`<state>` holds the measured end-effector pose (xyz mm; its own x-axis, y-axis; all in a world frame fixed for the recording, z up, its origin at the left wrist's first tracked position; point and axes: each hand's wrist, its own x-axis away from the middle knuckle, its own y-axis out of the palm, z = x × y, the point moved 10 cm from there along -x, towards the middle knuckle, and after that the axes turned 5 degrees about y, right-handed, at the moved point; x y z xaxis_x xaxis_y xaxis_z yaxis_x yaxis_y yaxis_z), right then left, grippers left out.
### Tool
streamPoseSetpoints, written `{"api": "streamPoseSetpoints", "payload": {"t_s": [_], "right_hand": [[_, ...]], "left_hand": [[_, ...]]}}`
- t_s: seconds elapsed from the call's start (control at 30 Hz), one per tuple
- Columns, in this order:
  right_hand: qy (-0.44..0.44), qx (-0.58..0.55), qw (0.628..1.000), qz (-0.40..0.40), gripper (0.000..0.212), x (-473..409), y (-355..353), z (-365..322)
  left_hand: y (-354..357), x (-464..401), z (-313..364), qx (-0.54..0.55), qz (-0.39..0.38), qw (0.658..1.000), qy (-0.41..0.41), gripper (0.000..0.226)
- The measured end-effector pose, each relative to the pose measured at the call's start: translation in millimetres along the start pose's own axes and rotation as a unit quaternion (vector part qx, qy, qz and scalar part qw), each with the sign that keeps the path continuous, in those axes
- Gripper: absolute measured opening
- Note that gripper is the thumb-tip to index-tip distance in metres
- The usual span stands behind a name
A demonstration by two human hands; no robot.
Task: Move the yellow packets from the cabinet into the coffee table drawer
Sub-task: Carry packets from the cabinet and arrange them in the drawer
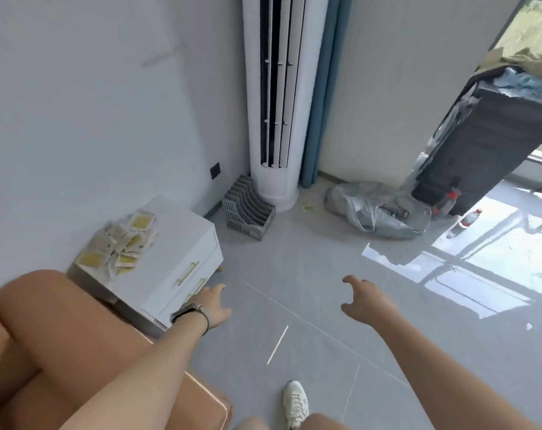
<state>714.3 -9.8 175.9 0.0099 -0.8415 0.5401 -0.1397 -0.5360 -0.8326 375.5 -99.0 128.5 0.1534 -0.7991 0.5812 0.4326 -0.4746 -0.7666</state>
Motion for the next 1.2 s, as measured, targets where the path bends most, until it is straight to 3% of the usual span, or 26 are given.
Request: {"api": "streamPoseSetpoints", "payload": {"t_s": [0.27, 0.4, 0.67, 1.2], "right_hand": [[-0.125, 0.123, 0.983, -0.046, 0.064, -98.7, -25.1, -149.1], [-0.197, 0.154, 0.966, -0.066, 0.063, -131.1, -14.5, -256.6], [-0.264, 0.168, 0.943, -0.115, 0.059, -179.3, 22.1, -420.8], [-0.318, 0.3, 0.876, -0.203, 0.056, -290.8, 105.3, -605.4]], "left_hand": [[-20.0, -20.1, -71.3, 0.158, 0.008, 0.981, -0.113, 0.068], [-38.4, -27.9, -156.5, 0.242, 0.046, 0.948, -0.203, 0.077], [-75.0, -52.1, -273.0, 0.35, 0.116, 0.879, -0.303, 0.056], [-77.1, -175.8, -350.6, 0.453, 0.084, 0.824, -0.329, 0.05]]}}
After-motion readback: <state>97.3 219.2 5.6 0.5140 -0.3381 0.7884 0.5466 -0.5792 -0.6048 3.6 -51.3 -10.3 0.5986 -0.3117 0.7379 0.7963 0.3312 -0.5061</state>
